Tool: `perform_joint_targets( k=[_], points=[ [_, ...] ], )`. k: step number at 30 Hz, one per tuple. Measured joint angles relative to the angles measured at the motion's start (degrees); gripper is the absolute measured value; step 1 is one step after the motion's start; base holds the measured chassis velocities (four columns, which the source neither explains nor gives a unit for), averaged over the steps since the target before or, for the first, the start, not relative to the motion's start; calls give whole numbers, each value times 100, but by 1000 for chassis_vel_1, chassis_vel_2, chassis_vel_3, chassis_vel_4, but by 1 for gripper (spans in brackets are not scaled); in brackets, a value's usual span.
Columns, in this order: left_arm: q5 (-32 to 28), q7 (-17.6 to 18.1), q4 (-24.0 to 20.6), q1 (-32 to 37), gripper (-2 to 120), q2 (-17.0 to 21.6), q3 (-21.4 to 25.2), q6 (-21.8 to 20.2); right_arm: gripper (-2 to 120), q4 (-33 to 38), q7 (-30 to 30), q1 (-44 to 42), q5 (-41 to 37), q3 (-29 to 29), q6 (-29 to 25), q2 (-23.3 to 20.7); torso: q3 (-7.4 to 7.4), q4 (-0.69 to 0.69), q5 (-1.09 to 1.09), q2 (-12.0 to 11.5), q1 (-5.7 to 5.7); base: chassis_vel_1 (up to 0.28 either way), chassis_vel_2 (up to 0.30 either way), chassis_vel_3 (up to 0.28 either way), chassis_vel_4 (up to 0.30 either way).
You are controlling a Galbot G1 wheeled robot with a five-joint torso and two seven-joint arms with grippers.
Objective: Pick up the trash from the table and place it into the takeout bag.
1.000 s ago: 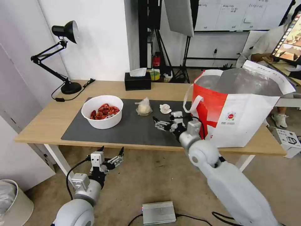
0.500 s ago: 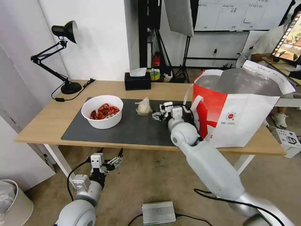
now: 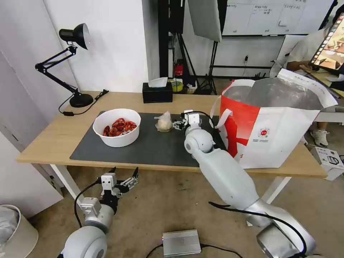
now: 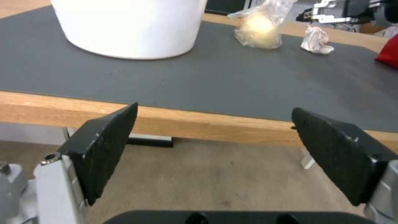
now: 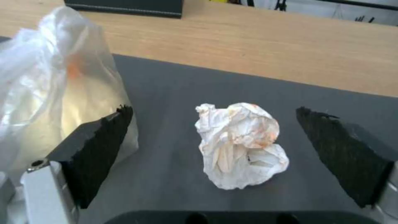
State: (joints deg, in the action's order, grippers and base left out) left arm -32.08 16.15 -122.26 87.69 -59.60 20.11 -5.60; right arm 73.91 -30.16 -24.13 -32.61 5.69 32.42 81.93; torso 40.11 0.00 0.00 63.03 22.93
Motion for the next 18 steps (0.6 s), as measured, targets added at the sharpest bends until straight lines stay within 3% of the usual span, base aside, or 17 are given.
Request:
perform_joint_targets(
  k=[18],
  points=[
    [43,-24,27,38,100,-54,-34,100,100,-849,-108,272,1,-190,-1,380,0,0,0,0,-1,0,0,0,0]
  ],
)
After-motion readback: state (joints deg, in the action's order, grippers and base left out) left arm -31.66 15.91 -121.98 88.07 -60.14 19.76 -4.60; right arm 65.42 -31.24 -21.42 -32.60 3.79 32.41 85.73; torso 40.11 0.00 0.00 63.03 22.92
